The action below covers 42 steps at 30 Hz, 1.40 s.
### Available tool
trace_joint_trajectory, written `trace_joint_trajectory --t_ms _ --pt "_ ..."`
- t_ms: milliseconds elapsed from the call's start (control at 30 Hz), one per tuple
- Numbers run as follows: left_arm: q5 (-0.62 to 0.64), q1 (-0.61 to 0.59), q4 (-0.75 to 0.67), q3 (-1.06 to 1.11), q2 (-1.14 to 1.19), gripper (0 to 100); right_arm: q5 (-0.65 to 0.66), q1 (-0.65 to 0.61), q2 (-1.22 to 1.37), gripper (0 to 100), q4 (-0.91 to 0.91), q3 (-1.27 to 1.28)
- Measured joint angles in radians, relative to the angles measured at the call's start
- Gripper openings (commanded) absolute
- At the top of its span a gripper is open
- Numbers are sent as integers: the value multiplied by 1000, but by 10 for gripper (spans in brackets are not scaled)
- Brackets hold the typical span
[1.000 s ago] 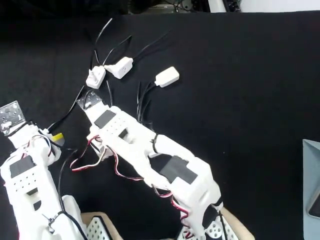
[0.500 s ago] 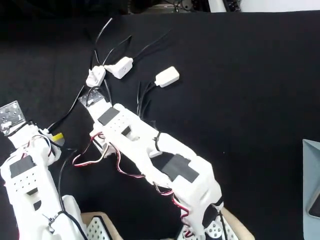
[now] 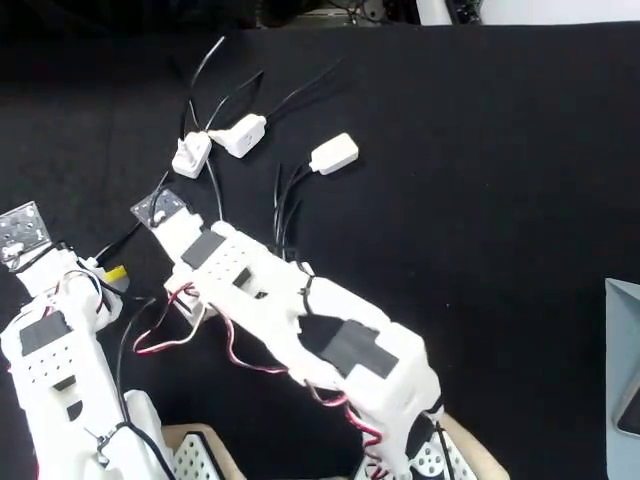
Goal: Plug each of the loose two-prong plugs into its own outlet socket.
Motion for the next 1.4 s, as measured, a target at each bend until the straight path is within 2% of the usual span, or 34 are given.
trace_joint_trajectory --t_ms 133,367,500,667,867,1100,1300,1400 --pt "0 0 0 0 0 303 2 20 35 125 -5 -8" --pt "0 0 0 0 0 303 2 66 43 109 -5 -11" --pt "0 0 0 0 0 303 5 69 43 8 -3 -11" --pt "0 0 0 0 0 303 86 68 9 11 66 -8" --pt "0 0 0 8 0 303 216 63 -163 11 186 69" --pt "0 0 0 6 0 303 503 71 -440 11 198 379" --pt "0 0 0 6 0 303 706 218 -626 19 176 580" --pt "0 0 0 6 0 303 770 275 -651 93 193 580"
